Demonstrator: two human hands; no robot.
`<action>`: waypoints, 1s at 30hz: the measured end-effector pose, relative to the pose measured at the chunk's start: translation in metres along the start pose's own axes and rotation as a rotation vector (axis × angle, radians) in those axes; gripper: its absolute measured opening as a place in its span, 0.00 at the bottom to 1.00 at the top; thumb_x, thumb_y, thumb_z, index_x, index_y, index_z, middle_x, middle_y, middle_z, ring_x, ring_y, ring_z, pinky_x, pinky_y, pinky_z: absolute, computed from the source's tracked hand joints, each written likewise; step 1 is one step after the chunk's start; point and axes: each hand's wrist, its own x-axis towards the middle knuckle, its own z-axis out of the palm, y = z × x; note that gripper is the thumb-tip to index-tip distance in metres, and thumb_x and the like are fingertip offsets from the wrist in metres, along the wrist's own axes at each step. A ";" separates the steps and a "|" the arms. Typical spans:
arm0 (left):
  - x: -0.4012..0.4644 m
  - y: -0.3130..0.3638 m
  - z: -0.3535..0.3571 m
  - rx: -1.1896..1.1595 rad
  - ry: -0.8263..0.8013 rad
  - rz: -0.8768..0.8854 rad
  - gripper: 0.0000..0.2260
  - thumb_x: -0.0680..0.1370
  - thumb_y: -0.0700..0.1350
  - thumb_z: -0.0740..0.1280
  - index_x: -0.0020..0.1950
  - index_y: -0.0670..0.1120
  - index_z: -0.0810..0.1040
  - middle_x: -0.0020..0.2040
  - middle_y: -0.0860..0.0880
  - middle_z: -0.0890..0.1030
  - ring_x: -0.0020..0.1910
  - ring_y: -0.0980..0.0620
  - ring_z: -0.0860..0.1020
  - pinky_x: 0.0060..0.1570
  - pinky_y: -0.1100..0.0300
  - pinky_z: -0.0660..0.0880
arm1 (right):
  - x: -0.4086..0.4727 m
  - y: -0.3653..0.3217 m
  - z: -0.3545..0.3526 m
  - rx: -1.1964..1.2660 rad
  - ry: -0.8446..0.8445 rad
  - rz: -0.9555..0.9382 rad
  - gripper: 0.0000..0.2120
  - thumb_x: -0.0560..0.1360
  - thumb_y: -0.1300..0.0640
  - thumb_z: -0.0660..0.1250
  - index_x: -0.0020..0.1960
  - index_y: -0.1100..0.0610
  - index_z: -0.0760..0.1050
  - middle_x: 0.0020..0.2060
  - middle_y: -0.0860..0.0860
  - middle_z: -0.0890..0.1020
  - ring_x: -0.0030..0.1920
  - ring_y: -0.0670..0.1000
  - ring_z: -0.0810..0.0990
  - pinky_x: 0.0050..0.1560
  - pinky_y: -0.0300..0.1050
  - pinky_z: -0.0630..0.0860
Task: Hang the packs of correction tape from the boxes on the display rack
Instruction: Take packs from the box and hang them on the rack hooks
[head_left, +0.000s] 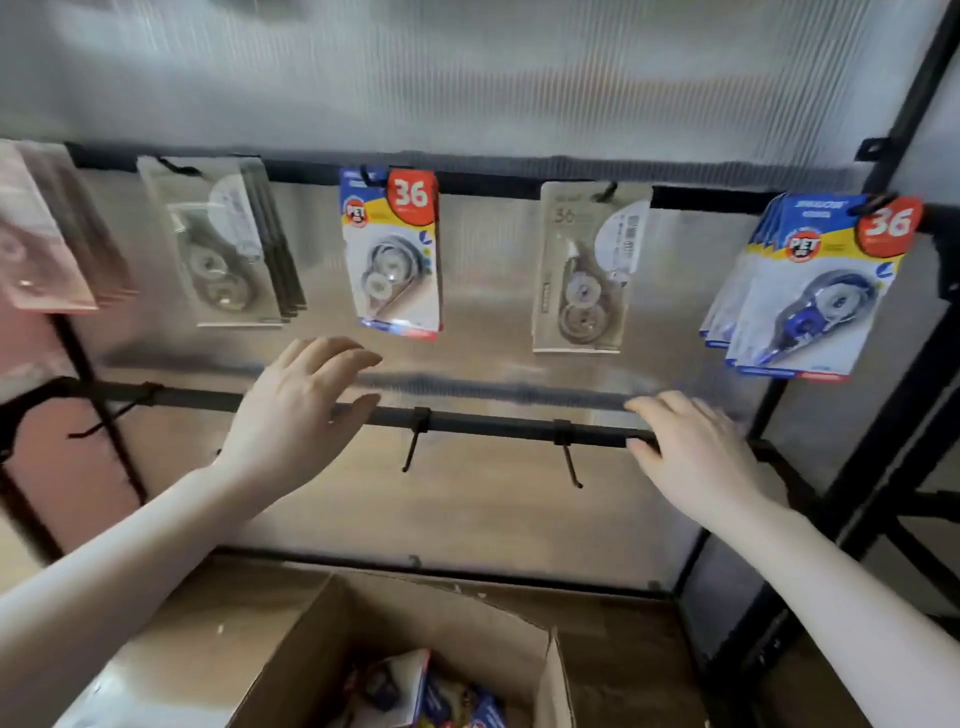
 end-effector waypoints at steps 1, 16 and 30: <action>-0.014 -0.012 0.001 0.008 -0.019 -0.009 0.18 0.74 0.52 0.59 0.56 0.43 0.79 0.52 0.44 0.79 0.51 0.44 0.74 0.50 0.51 0.72 | -0.002 -0.013 0.009 0.002 -0.010 -0.016 0.17 0.76 0.54 0.63 0.64 0.54 0.72 0.56 0.54 0.77 0.57 0.58 0.74 0.55 0.51 0.69; -0.179 -0.076 0.084 -0.035 -0.411 -0.076 0.17 0.71 0.51 0.62 0.54 0.43 0.79 0.51 0.45 0.79 0.49 0.42 0.78 0.44 0.51 0.78 | -0.079 -0.132 0.151 0.041 -0.256 -0.019 0.20 0.79 0.53 0.58 0.70 0.53 0.64 0.63 0.53 0.72 0.62 0.55 0.70 0.60 0.49 0.68; -0.238 -0.049 0.177 0.089 -0.772 0.094 0.23 0.77 0.51 0.62 0.69 0.44 0.65 0.65 0.46 0.69 0.64 0.46 0.66 0.63 0.54 0.66 | -0.137 -0.127 0.251 -0.119 -0.563 -0.013 0.20 0.80 0.54 0.56 0.71 0.52 0.62 0.64 0.51 0.71 0.64 0.52 0.70 0.64 0.46 0.66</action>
